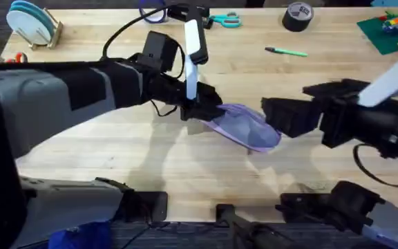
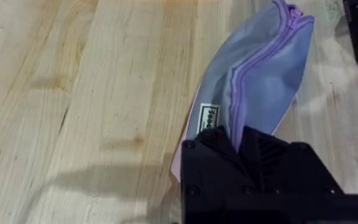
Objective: Unzip the bag, pick up the pens from the table one at a time and place them inside, then zip the bag closed.
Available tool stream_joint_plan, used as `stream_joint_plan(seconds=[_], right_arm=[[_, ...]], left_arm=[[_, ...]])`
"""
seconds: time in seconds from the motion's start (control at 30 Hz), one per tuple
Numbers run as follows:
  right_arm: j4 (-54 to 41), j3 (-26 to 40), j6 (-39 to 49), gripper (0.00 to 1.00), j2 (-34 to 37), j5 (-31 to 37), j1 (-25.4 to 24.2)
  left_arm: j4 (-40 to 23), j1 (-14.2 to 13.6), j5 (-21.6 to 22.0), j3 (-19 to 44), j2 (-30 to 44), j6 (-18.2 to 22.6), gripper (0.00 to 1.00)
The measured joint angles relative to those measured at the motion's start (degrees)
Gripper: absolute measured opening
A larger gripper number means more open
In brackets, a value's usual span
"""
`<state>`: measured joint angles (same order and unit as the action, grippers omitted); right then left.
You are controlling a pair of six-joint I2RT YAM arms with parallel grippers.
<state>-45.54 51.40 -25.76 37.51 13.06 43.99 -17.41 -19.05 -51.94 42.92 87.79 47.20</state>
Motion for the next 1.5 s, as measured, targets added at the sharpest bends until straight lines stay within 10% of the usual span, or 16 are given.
stream_joint_plan(seconds=[1.5], right_arm=[[-25.64, 3.21, -40.19, 0.996, -3.00, 5.67, 0.00]], left_arm=[[0.02, 0.00, -0.09, 0.00, 0.00, 0.00, 0.044]])
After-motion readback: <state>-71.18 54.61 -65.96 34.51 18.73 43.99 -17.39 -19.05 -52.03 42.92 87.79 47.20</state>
